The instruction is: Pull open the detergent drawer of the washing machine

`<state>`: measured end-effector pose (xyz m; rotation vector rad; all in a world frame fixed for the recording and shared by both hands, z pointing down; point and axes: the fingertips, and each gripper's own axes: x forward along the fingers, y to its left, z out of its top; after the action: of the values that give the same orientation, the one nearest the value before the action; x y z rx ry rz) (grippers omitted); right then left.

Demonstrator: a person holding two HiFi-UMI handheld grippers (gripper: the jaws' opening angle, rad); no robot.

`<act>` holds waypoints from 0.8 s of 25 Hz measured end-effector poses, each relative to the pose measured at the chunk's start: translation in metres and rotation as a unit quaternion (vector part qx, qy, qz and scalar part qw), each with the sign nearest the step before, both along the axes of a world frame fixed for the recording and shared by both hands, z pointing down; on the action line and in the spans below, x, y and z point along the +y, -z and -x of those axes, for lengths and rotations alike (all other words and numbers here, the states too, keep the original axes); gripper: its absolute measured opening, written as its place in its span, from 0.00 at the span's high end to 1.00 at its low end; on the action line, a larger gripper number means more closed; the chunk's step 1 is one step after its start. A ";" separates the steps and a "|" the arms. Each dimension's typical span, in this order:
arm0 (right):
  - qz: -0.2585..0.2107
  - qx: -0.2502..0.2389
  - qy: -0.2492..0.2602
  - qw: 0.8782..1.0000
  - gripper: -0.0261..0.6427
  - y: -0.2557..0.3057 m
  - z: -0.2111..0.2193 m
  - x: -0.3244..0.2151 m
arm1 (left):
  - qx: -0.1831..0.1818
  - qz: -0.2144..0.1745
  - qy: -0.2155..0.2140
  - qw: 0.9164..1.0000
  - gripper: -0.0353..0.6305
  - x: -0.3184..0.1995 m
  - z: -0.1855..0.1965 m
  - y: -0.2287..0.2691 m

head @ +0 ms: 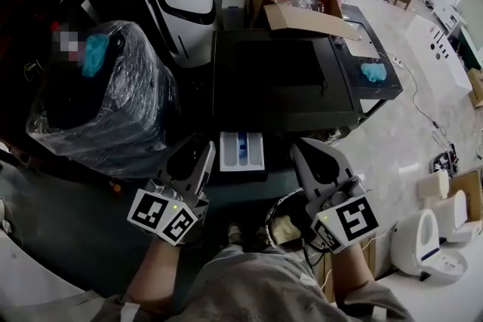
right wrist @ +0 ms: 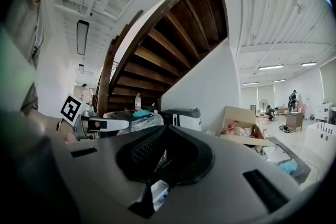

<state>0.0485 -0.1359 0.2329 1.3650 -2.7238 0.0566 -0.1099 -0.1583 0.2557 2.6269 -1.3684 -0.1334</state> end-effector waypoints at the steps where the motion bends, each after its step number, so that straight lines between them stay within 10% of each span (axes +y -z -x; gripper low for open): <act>1: -0.006 0.003 -0.001 1.000 0.91 0.005 -0.002 0.001 | -0.012 -0.008 -0.001 1.000 0.80 0.000 -0.002 0.007; 20: -0.072 0.000 0.000 0.997 0.91 0.064 -0.011 0.027 | -0.148 -0.054 0.019 0.987 0.92 0.011 -0.002 0.047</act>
<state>0.0593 -0.1089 0.1688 1.4011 -2.7756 -0.1415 -0.1084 -0.1478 0.2085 2.7983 -1.5395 0.1923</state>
